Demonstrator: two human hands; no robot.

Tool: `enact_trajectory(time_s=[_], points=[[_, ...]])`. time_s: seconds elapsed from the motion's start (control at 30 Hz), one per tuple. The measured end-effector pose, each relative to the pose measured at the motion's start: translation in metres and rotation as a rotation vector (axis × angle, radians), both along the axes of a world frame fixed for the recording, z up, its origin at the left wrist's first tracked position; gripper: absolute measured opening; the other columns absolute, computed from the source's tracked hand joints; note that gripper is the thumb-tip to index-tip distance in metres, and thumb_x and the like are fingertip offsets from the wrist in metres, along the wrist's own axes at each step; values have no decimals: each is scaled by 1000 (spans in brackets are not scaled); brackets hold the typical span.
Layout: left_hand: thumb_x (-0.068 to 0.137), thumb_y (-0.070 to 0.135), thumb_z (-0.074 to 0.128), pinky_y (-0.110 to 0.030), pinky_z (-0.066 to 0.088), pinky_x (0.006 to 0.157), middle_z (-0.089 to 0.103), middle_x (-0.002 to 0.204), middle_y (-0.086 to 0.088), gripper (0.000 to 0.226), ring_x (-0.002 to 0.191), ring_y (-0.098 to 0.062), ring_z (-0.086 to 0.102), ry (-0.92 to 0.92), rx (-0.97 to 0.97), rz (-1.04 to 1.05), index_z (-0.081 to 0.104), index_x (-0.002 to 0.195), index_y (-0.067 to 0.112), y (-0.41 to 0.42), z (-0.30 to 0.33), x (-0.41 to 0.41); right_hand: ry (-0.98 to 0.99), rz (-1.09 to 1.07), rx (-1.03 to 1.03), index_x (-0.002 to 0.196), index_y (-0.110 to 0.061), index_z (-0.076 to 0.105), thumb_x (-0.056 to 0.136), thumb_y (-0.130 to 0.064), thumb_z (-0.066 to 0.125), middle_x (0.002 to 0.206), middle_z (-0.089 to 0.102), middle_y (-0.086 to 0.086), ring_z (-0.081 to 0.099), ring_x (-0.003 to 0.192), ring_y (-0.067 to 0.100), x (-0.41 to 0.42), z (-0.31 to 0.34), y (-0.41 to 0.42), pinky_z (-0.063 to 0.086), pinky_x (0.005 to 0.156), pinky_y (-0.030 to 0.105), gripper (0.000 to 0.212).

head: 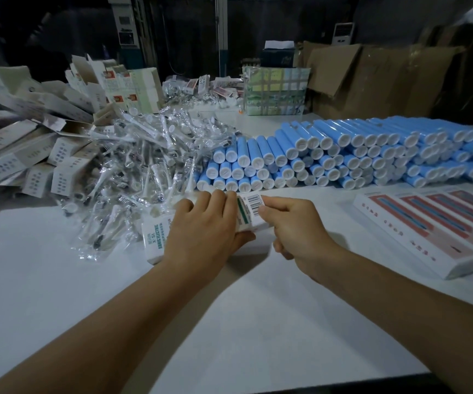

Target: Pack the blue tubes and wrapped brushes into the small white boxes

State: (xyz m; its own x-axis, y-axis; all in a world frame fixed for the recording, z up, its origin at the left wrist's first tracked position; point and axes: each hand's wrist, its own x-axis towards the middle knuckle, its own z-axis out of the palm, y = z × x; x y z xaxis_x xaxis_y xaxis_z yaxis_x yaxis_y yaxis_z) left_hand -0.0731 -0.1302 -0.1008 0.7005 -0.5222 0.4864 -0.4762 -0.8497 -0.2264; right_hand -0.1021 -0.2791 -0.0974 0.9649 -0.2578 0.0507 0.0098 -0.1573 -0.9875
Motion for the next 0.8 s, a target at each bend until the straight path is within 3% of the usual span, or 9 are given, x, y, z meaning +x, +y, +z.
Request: enact_trajectory(time_s=[0.13,0.2,0.23,0.3,0.4,0.5,0.63,0.73,0.8], points=[[78,57,49,-41,47,65,63,93,-15,69,81,-34,60,8,-64,-4,61,114,-1,1,0,2,-63,29,-107,90,-37,69,95,-16,55,62,66,-16,50,39,-3,-1,4,-2,36,36,13,26],[78,60,45,-40,45,66,64,97,-14,72,84,-33,60,9,-130,11,60,116,1,2,2,4,-148,-108,-103,116,-26,66,92,-21,59,88,65,-16,63,71,-5,6,6,-10,50,59,13,26],[78,62,43,-39,44,66,63,98,-14,73,85,-33,59,14,-171,17,60,116,2,3,4,5,-162,-210,-68,126,-25,59,91,-26,62,101,62,-10,63,87,3,10,6,-14,54,72,22,36],[79,65,38,-39,41,69,61,99,-11,73,88,-33,57,27,-254,28,58,115,5,4,7,8,-86,-313,156,130,-26,50,87,-33,66,115,56,1,59,99,19,14,9,-18,53,77,35,46],[79,68,33,-38,38,75,58,107,-8,76,97,-30,53,50,-281,50,53,123,9,3,7,9,123,-39,781,116,-10,56,76,-41,68,112,65,15,65,93,28,14,9,-6,57,73,38,52],[79,66,31,-38,39,76,57,112,-9,78,100,-29,53,65,-225,29,50,128,8,-3,5,7,55,214,943,110,-6,62,71,-34,65,102,71,16,71,85,25,12,7,4,59,66,30,48],[84,63,32,-40,44,72,60,107,-13,76,94,-31,57,59,-191,-17,54,124,3,-8,5,3,-114,91,709,107,-4,61,89,-6,58,97,71,15,70,86,23,15,1,4,59,70,31,19],[86,60,39,-39,47,67,63,101,-14,71,86,-30,60,-18,-150,-46,59,117,0,-8,2,-1,-234,-57,55,92,-15,65,94,-7,51,78,71,-3,69,75,9,9,-4,4,55,63,20,16],[90,59,32,-37,46,64,64,96,-13,71,80,-28,60,-63,-106,-50,60,115,-2,-9,1,-4,-304,-89,-397,105,-15,62,98,-11,44,84,67,-4,64,77,7,6,-9,4,51,63,16,20]])
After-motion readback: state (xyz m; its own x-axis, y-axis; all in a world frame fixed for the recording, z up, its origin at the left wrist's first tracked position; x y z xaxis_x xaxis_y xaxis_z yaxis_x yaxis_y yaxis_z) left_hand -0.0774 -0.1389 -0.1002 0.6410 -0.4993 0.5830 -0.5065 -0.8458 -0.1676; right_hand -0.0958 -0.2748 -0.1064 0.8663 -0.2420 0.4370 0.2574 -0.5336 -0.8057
